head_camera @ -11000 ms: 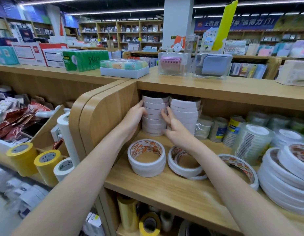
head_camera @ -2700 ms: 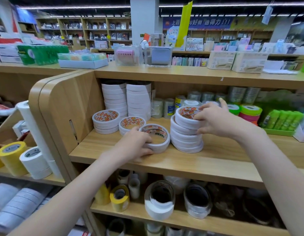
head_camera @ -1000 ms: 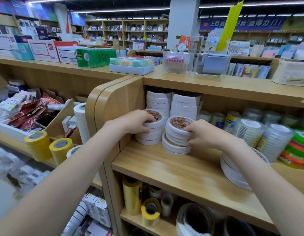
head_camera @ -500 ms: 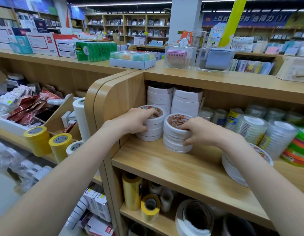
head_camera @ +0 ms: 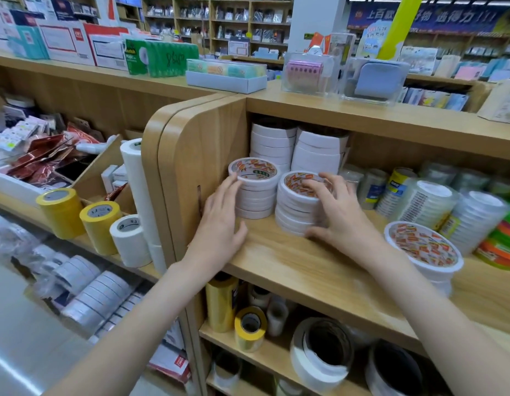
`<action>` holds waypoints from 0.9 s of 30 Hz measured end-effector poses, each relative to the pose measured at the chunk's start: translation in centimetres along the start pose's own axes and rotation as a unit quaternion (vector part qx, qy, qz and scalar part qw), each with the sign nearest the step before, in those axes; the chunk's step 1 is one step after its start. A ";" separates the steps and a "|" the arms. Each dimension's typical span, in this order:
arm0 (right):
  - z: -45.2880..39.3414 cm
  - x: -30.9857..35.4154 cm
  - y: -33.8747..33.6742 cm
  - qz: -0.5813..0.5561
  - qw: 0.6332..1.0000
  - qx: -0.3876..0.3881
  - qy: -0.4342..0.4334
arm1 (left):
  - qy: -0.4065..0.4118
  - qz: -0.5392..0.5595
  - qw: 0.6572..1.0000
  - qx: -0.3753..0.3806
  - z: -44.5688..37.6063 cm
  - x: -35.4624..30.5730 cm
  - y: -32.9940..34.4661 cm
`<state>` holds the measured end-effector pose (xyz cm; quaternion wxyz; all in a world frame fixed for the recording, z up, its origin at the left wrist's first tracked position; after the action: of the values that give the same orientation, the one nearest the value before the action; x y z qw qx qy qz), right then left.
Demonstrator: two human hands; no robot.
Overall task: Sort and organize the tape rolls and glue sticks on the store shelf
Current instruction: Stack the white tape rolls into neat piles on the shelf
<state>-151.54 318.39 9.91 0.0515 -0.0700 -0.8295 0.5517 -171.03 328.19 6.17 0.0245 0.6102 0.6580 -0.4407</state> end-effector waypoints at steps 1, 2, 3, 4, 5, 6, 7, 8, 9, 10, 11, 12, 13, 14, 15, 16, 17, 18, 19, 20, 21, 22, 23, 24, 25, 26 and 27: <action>-0.2 0.2 0.1 -0.015 1.000 -0.006 0.006 | -0.013 0.020 1.000 0.002 0.2 -0.1 0.2; -0.3 0.3 0.2 -0.026 1.000 -0.011 0.005 | -0.034 0.040 0.999 0.002 0.3 -0.3 0.3; -0.3 0.4 0.3 -0.033 0.999 -0.015 0.005 | -0.065 0.057 0.996 0.002 0.3 -0.6 0.4; -0.2 0.4 0.4 -0.043 0.999 -0.017 0.012 | -0.101 0.066 0.993 0.007 0.4 -0.5 0.7; 0.2 0.4 0.5 -0.060 0.997 -0.019 0.033 | -0.133 0.069 0.989 0.017 0.4 -0.4 0.8; 0.6 0.5 0.7 -0.088 0.994 -0.024 0.065 | -0.159 0.074 0.984 0.029 0.4 -0.2 1.0; 1.0 0.6 0.8 -0.133 0.985 -0.031 0.102 | -0.180 0.088 0.979 0.040 0.3 -0.1 1.2; 1.3 0.8 1.0 -0.190 0.972 -0.035 0.133 | -0.200 0.112 0.972 0.046 0.0 -0.1 1.2; 1.5 1.1 1.1 -0.246 0.956 -0.034 0.155 | -0.217 0.140 0.965 0.050 -0.2 -0.2 1.2; 1.5 1.5 1.2 -0.288 0.943 -0.030 0.165 | -0.228 0.163 0.959 0.052 -0.4 -0.3 1.2; 1.4 1.8 1.4 -0.307 0.936 -0.028 0.169 | -0.234 0.175 0.955 0.051 -0.5 -0.5 1.3; 1.2 2.0 1.6 -0.308 0.935 -0.033 0.174 | -0.238 0.176 0.954 0.051 -0.6 -0.6 1.3; 0.9 2.1 1.7 -0.299 0.936 -0.042 0.179 | -0.240 0.168 0.955 0.052 -0.6 -0.7 1.3; 0.6 2.2 1.8 -0.291 0.937 -0.052 0.184 | -0.244 0.156 0.956 0.053 -0.6 -0.8 1.4; 0.5 2.2 1.8 -0.287 0.938 -0.060 0.186 | -0.246 0.146 0.957 0.051 -0.6 -0.8 1.5; 0.4 2.2 1.8 -0.286 0.938 -0.063 0.186 | -0.248 0.138 0.958 0.049 -0.5 -0.8 1.7; 0.5 2.2 1.8 -0.287 0.937 -0.059 0.187 | -0.248 0.129 0.959 0.049 -0.4 -1.0 1.9; 0.7 2.2 1.6 -0.293 0.936 -0.052 0.189 | -0.245 0.116 0.961 0.050 -0.3 -1.2 2.0; 0.9 2.2 1.5 -0.293 0.936 -0.043 0.190 | -0.239 0.100 0.964 0.051 -0.2 -1.5 2.2; 1.2 2.2 1.4 -0.282 0.940 -0.034 0.189 | -0.232 0.087 0.967 0.054 0.0 -1.8 2.3; 1.5 2.3 1.5 -0.257 0.949 -0.025 0.183 | -0.225 0.076 0.970 0.059 0.1 -2.0 2.4; 1.8 2.4 1.6 -0.225 0.958 -0.019 0.176 | -0.222 0.067 0.970 0.068 0.2 -2.1 2.4; 1.9 2.4 1.8 -0.195 0.965 -0.020 0.175 | -0.222 0.062 0.970 0.076 0.2 -2.1 2.4; 2.0 2.4 2.0 -0.176 0.968 -0.027 0.180 | -0.227 0.063 0.969 0.078 0.2 -1.9 2.3; 2.0 2.5 2.2 -0.164 0.968 -0.037 0.186 | -0.232 0.071 0.967 0.073 0.1 -1.7 2.3; 1.9 2.5 2.3 -0.160 0.967 -0.045 0.194 | -0.237 0.089 0.965 0.061 0.1 -1.5 2.2; 1.9 2.6 2.3 -0.165 0.964 -0.053 0.201 | -0.243 0.109 0.963 0.048 0.1 -1.3 2.1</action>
<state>-154.27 318.03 7.10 0.3035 -0.0444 -0.8303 0.4653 -168.99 326.79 5.68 0.2023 0.5535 0.5399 -0.6010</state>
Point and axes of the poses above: each hand's wrist, its own z-axis away from the middle knuckle, its own y-axis out of the palm, x = y × z, the point moved 1 cm from there along -z, towards the middle knuckle, and after that the axes turned 12 degrees about z, right-handed, at the moved point
